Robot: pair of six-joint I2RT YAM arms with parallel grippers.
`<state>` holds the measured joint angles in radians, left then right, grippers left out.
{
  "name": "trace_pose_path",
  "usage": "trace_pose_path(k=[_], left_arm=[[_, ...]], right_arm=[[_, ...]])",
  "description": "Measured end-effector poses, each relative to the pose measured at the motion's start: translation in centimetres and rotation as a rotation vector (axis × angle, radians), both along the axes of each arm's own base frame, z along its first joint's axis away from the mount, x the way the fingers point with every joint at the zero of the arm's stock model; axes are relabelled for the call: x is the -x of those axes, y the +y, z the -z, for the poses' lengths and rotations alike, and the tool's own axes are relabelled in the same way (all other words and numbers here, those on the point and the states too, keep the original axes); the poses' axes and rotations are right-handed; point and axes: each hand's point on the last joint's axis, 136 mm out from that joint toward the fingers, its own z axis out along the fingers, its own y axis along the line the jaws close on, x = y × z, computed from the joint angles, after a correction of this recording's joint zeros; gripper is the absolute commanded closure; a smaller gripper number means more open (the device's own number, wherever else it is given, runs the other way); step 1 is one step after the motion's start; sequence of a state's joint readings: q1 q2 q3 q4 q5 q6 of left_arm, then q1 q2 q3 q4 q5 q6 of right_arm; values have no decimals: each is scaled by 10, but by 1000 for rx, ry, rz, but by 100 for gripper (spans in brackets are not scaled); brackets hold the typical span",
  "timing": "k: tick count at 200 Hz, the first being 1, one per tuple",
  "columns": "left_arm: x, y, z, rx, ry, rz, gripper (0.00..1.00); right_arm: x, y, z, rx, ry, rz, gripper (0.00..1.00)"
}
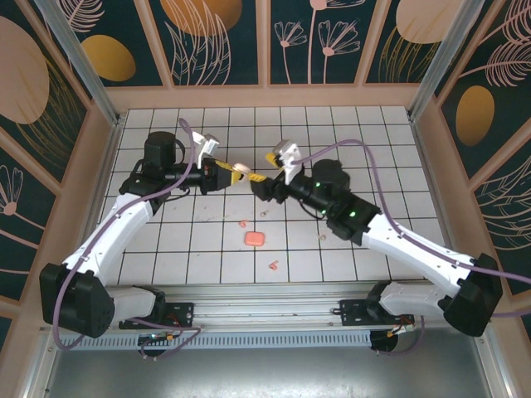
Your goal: Insert the wireless bluetooth earbuds into the charging case
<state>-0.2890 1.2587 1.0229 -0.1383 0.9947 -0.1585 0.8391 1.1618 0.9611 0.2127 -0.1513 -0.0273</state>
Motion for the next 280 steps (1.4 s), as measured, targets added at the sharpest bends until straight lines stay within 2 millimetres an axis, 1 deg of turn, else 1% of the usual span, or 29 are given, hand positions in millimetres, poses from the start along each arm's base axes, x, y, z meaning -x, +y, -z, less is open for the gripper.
trace_pose_path(k=[24,43,61,84,102,119,131,147,176,200,231,269,280], left_arm=[[3,-2,-15,40,-67,27,81],[6,-4,-24,63,-109,49,81],[11,-4,-29,78,-140,68,81],[17,-4,-36,94,-177,89,81],[21,-3,-42,101,-207,98,81],[24,-3,-46,106,-230,106,81],[26,-3,-47,108,-241,116,81],[27,-3,-48,107,-256,122,81],[27,-3,-48,102,-278,126,81],[28,-3,-49,100,-295,128,81],[31,-2,-52,101,-314,129,81],[34,-1,-57,105,-330,129,81],[36,0,-59,106,-335,129,81]], right_arm=[[-7,-13,-4,-55,62,-93,34],[-5,-20,-5,-72,82,-188,34],[-3,-21,-8,-73,87,-276,34],[-1,-15,-18,-52,66,-382,42],[0,-7,-26,-18,46,-453,44],[0,1,-30,30,-6,-524,48],[2,5,-28,53,-32,-577,48],[6,8,-19,74,-50,-638,48],[8,13,-6,89,-39,-716,48],[7,18,-7,91,-32,-772,48],[9,21,-9,86,-13,-828,52],[9,28,-5,80,31,-875,53],[9,31,-4,78,40,-890,55]])
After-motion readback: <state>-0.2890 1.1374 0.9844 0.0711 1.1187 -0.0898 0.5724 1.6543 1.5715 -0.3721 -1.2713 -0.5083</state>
